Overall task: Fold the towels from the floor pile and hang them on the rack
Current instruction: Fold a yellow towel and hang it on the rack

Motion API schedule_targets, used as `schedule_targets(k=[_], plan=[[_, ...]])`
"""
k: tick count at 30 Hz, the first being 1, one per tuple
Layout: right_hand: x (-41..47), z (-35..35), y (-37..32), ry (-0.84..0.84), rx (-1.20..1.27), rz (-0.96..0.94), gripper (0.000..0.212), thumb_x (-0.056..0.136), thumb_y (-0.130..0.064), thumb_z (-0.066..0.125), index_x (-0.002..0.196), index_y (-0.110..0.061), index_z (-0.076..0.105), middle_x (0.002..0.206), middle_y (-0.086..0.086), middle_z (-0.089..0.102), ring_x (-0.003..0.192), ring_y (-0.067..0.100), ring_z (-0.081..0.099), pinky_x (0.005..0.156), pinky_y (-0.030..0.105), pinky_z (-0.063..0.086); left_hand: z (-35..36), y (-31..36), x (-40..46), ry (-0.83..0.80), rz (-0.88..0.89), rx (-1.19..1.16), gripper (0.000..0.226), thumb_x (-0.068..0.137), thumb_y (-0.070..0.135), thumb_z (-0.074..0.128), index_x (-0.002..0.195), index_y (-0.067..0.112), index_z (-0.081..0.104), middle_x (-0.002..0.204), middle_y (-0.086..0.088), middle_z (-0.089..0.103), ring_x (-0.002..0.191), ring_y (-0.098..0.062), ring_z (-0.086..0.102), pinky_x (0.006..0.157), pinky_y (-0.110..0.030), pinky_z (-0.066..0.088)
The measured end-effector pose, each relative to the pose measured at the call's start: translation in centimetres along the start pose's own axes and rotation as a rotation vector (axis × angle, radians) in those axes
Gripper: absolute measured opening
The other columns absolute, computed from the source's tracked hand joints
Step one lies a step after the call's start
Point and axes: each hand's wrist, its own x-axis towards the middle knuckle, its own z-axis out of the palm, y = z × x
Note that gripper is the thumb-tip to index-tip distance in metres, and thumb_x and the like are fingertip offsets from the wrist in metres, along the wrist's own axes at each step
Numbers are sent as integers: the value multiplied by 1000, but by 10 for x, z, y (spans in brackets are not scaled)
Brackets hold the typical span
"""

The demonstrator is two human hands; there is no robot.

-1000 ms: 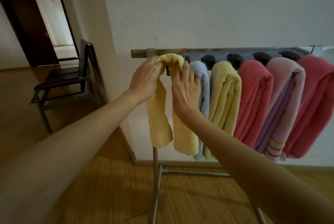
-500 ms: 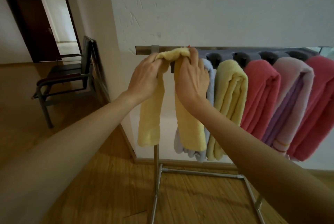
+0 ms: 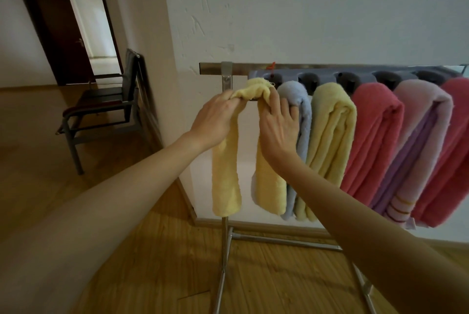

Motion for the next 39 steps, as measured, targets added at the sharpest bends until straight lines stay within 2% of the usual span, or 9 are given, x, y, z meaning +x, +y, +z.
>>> schedule_targets(k=[4, 6, 9, 12, 14, 18, 22, 30, 39], plan=[[-15, 4, 7, -106, 173, -141, 63, 83, 2, 56, 140, -2, 31, 146, 21, 33, 112, 32, 52, 91, 40, 47, 7, 11, -21, 5, 48, -115, 49, 92, 0, 45, 139, 14, 43, 127, -8, 49, 107, -23, 52, 84, -32, 48], [-26, 2, 13, -89, 292, -172, 59, 87, -2, 53, 138, -9, 25, 140, 22, 37, 95, 31, 58, 71, 35, 54, 12, 18, -33, 60, 29, -160, 46, 90, -1, 50, 134, 11, 45, 126, -9, 48, 101, -22, 56, 80, -29, 51], [-40, 0, 20, -59, 487, -175, 47, 96, -12, 38, 137, -19, 15, 127, 20, 47, 67, 18, 51, 45, 27, 43, 22, 23, -44, 188, -128, -280, 36, 90, 6, 59, 120, 11, 39, 115, -9, 52, 86, -20, 62, 68, -23, 54], [-47, 1, 19, -122, 517, -77, 56, 97, -12, 33, 147, -16, 7, 86, 12, 60, 46, 13, 46, 35, 26, 37, 29, 26, -44, 244, -330, -446, 43, 88, 11, 65, 120, 8, 37, 103, -2, 58, 80, -7, 60, 67, -7, 48], [-52, 4, 16, -241, 410, -62, 60, 97, -9, 34, 149, -13, 5, 78, 8, 58, 48, 18, 50, 39, 30, 41, 30, 29, -43, 254, -426, -562, 45, 86, 13, 67, 122, 8, 40, 94, 6, 59, 74, 1, 59, 68, -2, 46], [-58, 9, 14, -312, 329, -88, 42, 94, -1, 35, 136, -3, 31, 85, 10, 59, 60, 22, 47, 53, 33, 33, 31, 37, -47, 291, -505, -675, 26, 83, 16, 70, 106, 14, 57, 87, 16, 60, 77, 9, 59, 71, -5, 48], [-62, 19, 13, -348, 428, -49, 27, 94, -2, 36, 121, -2, 41, 87, 14, 58, 75, 34, 60, 57, 33, 33, 35, 42, -61, 222, -511, -771, 14, 84, 8, 63, 98, 11, 66, 86, 5, 68, 80, -5, 67, 73, -19, 56], [-151, 52, 42, -470, 470, -175, 45, 96, -12, 43, 141, -9, 34, 119, 14, 61, 93, 34, 62, 62, 33, 41, 93, 39, -131, -4, -745, -802, 25, 89, -2, 48, 105, 9, 63, 89, -2, 70, 75, -9, 70, 70, -21, 56], [-346, 146, 109, -1144, 345, -237, 55, 97, -15, 42, 147, -13, 21, 145, 10, 40, 120, 30, 51, 80, 38, 47, 273, 74, -294, -538, -1045, -629, 29, 82, 0, 49, 83, 26, 62, 90, 1, 68, 89, -17, 66, 83, -35, 54]])
